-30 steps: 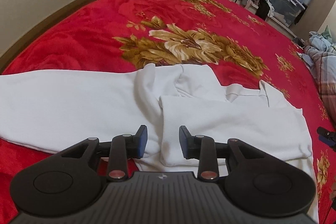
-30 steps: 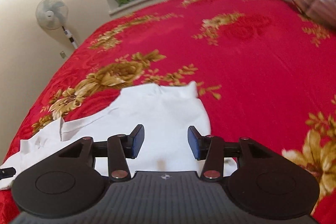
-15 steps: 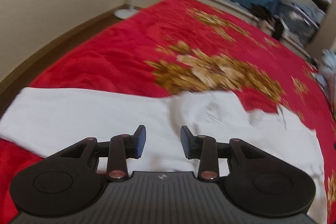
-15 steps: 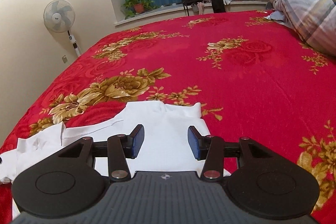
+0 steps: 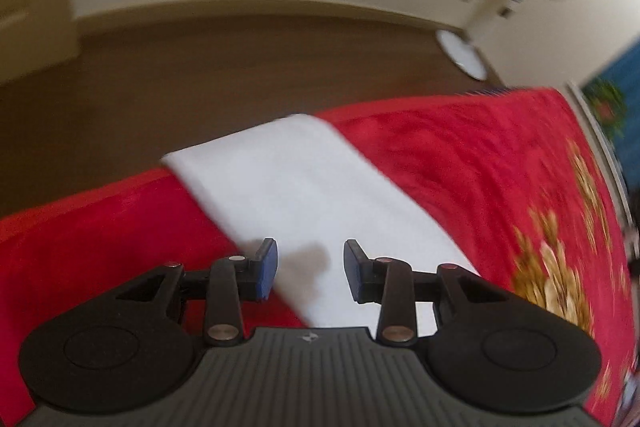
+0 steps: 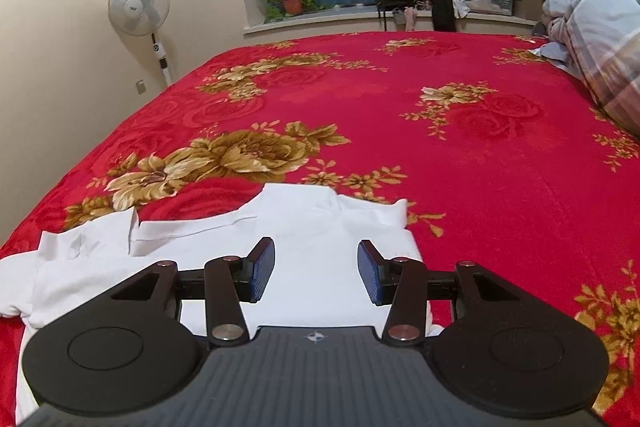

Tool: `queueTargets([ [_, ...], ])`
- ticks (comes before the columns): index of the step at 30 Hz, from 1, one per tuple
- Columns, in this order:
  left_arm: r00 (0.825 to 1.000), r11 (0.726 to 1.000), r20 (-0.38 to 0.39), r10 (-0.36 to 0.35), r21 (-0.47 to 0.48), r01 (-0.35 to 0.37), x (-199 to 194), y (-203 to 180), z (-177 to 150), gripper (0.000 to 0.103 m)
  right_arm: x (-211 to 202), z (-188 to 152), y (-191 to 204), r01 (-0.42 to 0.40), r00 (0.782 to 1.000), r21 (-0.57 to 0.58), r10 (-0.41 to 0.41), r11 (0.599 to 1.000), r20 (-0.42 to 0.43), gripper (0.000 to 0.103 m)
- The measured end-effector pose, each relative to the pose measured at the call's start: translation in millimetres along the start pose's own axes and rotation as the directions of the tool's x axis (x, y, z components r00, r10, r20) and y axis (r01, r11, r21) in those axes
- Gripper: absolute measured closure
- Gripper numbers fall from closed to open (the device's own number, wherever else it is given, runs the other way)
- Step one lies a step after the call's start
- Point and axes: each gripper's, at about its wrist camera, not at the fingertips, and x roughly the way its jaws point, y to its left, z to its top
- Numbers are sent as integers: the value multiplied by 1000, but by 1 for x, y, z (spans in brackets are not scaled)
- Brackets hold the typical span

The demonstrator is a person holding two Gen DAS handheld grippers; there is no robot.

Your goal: Fold small clothes

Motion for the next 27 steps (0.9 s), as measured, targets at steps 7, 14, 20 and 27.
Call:
queueTargets([
  [7,1000,995,5,5,-95,-4,8,20,7,66,3,-2,-1,4,1000,5,-4,1000,-27,56],
  [14,997,992,-17,80,-99,-81,-10,16,-7,62,-2,0,-10,9,1000,15,-8,1000,-11,56],
  [20,998,992,1,62,-114,-61,-2,14,-6,72,-2,2,-14,7,1000,34,-6,999,-11,56],
  [27,980,997,197,37,55,-49,-30,-21,-16,100,-5,4,-13,-4,1000,32,4,999,-2,56],
])
